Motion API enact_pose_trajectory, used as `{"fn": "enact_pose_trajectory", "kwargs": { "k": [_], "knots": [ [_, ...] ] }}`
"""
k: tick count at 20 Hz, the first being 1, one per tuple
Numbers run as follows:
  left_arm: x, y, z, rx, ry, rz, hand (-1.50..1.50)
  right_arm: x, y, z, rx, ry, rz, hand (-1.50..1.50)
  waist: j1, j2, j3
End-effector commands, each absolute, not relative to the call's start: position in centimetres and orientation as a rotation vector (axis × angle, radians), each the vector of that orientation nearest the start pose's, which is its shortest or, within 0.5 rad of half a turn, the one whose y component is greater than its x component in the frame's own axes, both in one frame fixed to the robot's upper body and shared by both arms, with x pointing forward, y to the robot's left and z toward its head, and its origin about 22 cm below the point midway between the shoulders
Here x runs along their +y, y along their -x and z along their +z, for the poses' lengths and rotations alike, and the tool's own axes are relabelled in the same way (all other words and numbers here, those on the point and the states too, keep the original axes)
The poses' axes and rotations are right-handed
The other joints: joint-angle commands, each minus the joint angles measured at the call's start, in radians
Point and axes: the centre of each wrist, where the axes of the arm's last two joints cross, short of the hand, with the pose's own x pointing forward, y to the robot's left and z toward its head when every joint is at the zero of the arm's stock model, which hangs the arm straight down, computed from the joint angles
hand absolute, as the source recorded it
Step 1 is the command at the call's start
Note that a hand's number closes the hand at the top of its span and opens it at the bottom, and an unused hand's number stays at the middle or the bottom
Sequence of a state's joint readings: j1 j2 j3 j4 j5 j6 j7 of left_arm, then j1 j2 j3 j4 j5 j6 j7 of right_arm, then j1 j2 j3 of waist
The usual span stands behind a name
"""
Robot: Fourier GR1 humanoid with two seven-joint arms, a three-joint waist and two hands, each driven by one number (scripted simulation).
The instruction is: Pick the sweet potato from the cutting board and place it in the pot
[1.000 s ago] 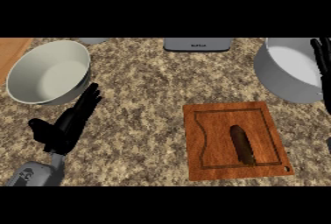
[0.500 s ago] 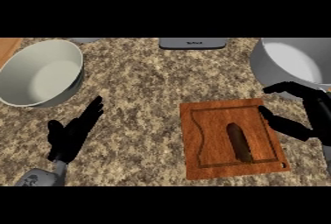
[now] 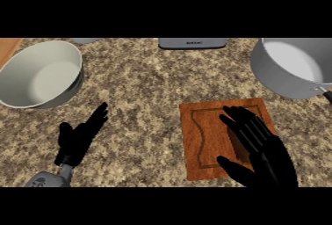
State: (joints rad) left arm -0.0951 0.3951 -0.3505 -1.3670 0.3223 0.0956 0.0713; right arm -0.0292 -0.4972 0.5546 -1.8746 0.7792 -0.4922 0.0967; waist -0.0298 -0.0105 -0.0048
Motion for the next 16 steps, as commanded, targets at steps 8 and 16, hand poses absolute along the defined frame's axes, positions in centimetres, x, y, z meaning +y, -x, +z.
{"fn": "enact_pose_trajectory", "kwargs": {
  "k": [8,16],
  "knots": [
    [25.5,-25.5,-3.0,-1.260,0.045,-0.279,0.00,-11.5,-16.1,9.3,-1.490,0.914,0.889,-1.50,0.021,0.008,0.001],
    [24.4,-25.5,-2.0,-1.267,0.070,-0.266,0.00,-13.2,-20.2,7.6,-1.092,0.863,0.970,-1.50,0.034,0.013,0.004]
  ]
}}
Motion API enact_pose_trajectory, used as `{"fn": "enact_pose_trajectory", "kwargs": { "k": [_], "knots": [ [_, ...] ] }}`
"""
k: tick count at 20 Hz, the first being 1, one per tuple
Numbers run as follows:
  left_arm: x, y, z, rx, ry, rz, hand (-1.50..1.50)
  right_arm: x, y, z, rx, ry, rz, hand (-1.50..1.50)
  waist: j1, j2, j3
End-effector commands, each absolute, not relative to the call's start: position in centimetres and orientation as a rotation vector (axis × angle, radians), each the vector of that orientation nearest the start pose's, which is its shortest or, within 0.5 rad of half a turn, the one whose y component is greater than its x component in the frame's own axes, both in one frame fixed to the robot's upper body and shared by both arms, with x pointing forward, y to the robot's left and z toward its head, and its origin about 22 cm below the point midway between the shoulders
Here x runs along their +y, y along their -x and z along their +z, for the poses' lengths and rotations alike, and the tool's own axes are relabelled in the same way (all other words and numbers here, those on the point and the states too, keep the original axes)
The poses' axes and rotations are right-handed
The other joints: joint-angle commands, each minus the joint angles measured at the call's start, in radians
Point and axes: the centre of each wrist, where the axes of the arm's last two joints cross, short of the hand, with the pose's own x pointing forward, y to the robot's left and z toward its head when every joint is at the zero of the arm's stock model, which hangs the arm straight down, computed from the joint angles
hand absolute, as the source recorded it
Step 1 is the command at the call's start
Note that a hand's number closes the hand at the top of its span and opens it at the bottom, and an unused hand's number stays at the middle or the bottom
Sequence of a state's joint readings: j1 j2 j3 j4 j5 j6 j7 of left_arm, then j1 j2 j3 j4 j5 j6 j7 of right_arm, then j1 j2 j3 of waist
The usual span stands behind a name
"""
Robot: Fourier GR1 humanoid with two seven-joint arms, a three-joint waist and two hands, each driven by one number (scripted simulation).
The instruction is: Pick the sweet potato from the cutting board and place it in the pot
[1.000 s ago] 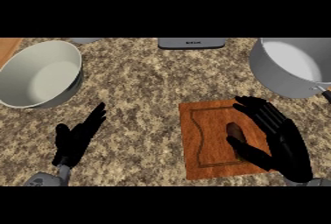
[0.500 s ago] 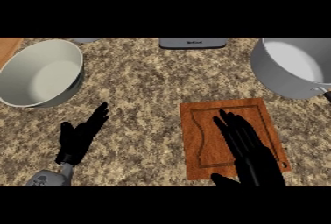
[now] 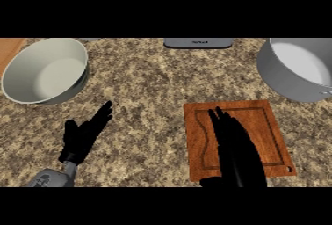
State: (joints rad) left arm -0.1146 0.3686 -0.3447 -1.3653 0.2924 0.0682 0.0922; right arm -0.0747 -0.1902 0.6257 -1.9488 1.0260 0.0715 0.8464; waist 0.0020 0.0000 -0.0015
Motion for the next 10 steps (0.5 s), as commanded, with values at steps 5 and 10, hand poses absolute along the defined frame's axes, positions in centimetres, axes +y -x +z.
{"fn": "enact_pose_trajectory", "kwargs": {
  "k": [5,10],
  "knots": [
    [24.4,-24.6,-3.3,-1.284,0.051,-0.296,0.00,-15.3,-20.0,5.5,-0.996,0.894,1.015,-1.50,-0.004,0.000,0.001],
    [23.2,-27.0,-2.7,-1.275,0.063,-0.279,0.00,-18.9,-20.9,4.6,-1.059,0.939,0.990,-1.50,-0.007,0.000,0.002]
  ]
}}
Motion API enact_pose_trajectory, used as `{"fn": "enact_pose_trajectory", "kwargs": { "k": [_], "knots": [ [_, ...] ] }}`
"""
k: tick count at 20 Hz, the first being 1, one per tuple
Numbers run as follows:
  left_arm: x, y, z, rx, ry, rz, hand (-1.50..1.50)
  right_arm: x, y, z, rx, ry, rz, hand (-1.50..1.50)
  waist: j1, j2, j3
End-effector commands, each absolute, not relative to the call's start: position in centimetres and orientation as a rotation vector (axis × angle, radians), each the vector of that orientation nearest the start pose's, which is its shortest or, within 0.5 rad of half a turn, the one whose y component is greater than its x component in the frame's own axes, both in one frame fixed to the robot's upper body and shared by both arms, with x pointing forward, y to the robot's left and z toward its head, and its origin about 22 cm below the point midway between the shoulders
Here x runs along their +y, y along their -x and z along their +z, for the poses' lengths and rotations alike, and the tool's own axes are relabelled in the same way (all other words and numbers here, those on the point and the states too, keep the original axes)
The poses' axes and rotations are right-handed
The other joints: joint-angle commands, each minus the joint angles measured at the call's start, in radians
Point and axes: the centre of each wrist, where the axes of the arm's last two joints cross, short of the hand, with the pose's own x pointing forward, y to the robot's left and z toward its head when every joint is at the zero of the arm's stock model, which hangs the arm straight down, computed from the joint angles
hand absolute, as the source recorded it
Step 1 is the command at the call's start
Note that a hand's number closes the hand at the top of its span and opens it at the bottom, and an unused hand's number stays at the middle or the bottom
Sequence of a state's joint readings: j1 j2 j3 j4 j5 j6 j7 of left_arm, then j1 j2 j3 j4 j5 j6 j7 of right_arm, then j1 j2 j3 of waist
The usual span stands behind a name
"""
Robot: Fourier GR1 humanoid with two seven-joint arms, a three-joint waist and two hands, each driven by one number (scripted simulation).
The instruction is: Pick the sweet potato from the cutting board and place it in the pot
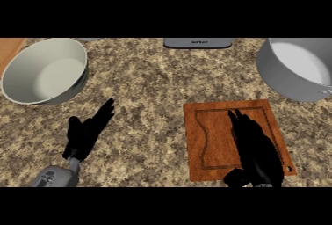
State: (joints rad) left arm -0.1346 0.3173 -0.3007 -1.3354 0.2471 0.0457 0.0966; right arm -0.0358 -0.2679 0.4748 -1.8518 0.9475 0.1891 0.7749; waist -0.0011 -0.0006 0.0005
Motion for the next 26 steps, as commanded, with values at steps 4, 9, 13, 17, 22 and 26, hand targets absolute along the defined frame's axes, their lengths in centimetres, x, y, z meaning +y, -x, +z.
{"fn": "enact_pose_trajectory", "kwargs": {
  "k": [4,9,13,17,22,26],
  "knots": [
    [23.4,-24.6,-2.5,-1.269,0.072,-0.289,0.00,-20.4,-21.8,7.8,-1.115,0.957,0.982,-1.50,0.001,0.000,0.000],
    [24.9,-25.0,-2.8,-1.273,0.052,-0.279,0.00,-21.1,-20.1,5.7,-1.157,0.835,0.955,-1.50,0.000,0.000,0.000],
    [24.1,-26.0,-2.7,-1.278,0.060,-0.294,0.00,-21.7,-21.1,7.8,-1.236,0.702,0.885,-1.50,-0.001,0.001,-0.001],
    [23.5,-24.9,-3.5,-1.274,0.062,-0.291,0.00,-24.2,-21.1,4.2,-1.278,0.617,0.795,-1.50,0.000,0.001,0.000],
    [24.9,-27.1,-1.7,-1.282,0.057,-0.270,0.00,-24.8,-20.3,2.7,-1.241,0.592,0.749,-1.50,-0.003,0.000,0.000],
    [22.5,-26.7,-4.0,-1.291,0.070,-0.264,0.00,-24.6,-23.2,-0.5,-1.241,0.531,0.717,-1.50,0.001,0.003,0.000]
  ]
}}
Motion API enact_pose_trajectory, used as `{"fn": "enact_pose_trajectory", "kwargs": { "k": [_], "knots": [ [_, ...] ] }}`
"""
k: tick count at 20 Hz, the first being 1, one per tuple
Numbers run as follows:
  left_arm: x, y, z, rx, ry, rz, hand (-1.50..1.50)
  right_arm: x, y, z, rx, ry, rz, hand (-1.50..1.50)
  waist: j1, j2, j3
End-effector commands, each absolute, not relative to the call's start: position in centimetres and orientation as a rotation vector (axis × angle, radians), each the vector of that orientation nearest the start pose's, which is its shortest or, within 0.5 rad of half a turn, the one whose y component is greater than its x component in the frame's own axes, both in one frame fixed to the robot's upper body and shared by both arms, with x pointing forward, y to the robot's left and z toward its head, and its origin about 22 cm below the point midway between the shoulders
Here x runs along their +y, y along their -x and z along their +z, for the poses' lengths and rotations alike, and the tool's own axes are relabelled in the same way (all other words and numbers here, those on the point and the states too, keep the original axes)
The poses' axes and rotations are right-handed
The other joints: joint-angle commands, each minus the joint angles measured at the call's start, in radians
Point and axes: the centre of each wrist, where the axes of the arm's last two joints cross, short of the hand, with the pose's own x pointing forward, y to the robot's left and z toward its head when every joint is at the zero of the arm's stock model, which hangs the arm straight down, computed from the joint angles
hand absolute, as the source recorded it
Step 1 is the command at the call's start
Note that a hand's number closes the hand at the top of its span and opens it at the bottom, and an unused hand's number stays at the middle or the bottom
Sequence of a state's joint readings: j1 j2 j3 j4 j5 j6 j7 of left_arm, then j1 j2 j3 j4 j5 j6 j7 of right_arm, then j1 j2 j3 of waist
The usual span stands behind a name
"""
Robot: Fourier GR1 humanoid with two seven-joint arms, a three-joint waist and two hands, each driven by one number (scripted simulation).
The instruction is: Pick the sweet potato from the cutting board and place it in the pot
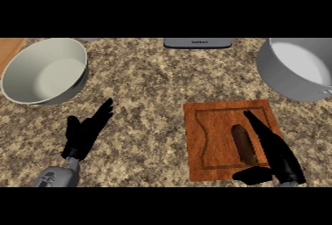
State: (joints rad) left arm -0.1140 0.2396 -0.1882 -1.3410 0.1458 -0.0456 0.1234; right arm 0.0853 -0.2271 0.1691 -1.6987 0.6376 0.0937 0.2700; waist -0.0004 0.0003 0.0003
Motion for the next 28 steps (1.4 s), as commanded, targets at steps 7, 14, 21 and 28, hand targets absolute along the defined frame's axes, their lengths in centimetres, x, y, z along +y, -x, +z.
{"fn": "enact_pose_trajectory", "kwargs": {
  "k": [7,14,21,28],
  "knots": [
    [23.8,-26.1,-2.8,-1.287,0.065,-0.288,0.00,-26.7,-22.7,-2.0,-1.228,0.611,0.968,1.50,0.006,0.000,0.000],
    [25.2,-25.6,-2.9,-1.279,0.078,-0.276,0.00,-26.7,-22.4,-5.0,-1.307,0.472,0.794,1.50,0.001,0.000,0.000],
    [24.2,-25.1,-2.6,-1.281,0.042,-0.254,0.00,-31.8,-21.3,-5.0,-1.469,0.556,0.405,1.50,-0.013,-0.002,0.002],
    [24.6,-25.4,-2.2,-1.287,0.038,-0.252,0.00,-43.4,-17.2,-3.2,-1.530,0.773,-0.285,1.50,-0.036,-0.002,0.005]
  ]
}}
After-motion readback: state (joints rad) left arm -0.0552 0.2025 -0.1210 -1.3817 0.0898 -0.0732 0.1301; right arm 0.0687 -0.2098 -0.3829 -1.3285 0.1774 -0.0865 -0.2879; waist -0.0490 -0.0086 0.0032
